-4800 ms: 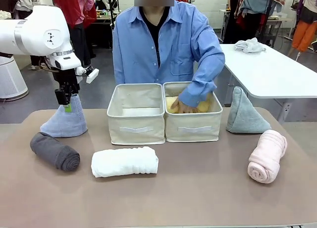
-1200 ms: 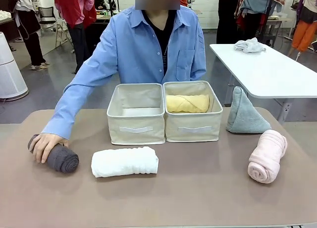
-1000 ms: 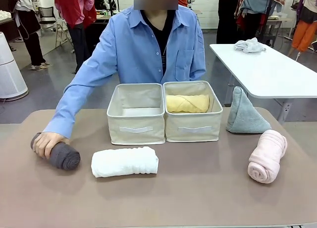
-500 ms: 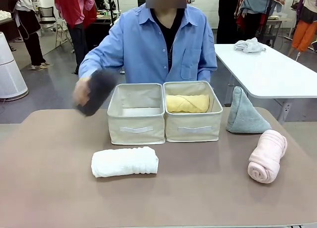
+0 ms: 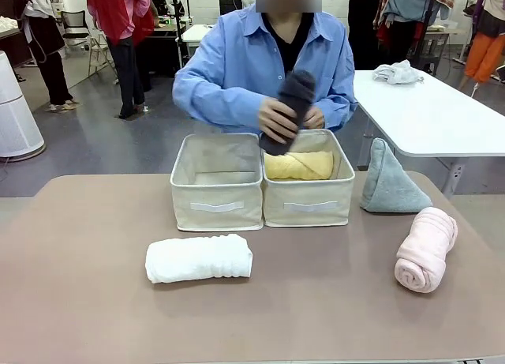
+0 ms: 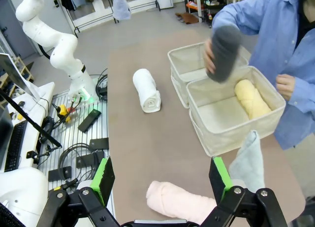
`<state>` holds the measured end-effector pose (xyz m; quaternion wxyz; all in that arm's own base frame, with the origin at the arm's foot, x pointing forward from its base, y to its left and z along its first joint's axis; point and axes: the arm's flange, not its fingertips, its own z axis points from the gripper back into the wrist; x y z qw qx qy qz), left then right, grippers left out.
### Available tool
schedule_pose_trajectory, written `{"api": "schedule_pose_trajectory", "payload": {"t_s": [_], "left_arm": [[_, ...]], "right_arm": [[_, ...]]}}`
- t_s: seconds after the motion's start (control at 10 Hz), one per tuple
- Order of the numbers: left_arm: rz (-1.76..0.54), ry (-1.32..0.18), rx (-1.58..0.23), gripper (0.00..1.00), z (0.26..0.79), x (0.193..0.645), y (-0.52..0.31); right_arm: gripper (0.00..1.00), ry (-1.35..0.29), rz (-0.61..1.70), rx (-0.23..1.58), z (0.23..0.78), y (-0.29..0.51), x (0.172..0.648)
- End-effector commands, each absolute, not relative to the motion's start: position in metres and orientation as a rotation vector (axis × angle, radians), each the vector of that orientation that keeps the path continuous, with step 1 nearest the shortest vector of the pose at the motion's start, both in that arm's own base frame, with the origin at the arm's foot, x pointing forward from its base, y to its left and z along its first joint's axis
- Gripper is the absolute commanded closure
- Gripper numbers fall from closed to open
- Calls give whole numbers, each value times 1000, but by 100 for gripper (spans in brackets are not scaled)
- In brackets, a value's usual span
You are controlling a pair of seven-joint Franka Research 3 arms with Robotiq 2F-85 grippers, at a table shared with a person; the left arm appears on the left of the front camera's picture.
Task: Sort the towels based on their folding style.
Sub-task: Pick up one triangle-folded towel and place it in the left Fabric basket.
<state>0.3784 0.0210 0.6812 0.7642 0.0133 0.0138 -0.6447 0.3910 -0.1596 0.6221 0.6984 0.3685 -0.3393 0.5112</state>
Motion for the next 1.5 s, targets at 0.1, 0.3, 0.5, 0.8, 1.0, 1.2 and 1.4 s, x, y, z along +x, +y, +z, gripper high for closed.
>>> {"api": "schedule_pose_trajectory", "payload": {"t_s": [0.1, 0.3, 0.5, 0.8, 1.0, 1.2, 1.4], "left_arm": [[-1442, -79, 89, 83, 699, 399, -40], [-1480, -89, 115, 83, 704, 416, -72], [-1444, -92, 73, 83, 705, 427, -81], [-1506, -83, 112, 83, 698, 413, -84], [-1506, -83, 112, 83, 698, 413, -84], [-1506, -83, 112, 83, 698, 413, -84], [-1577, -89, 99, 83, 692, 438, -113]], "right_arm": [[0, -756, 1138, 826, 622, -159, 391], [0, -756, 1138, 826, 622, -159, 391], [0, -756, 1138, 826, 622, -159, 391], [0, -756, 1138, 826, 622, -159, 391], [0, -756, 1138, 826, 622, -159, 391], [0, -756, 1138, 826, 622, -159, 391], [0, -756, 1138, 826, 622, -159, 391]]}}
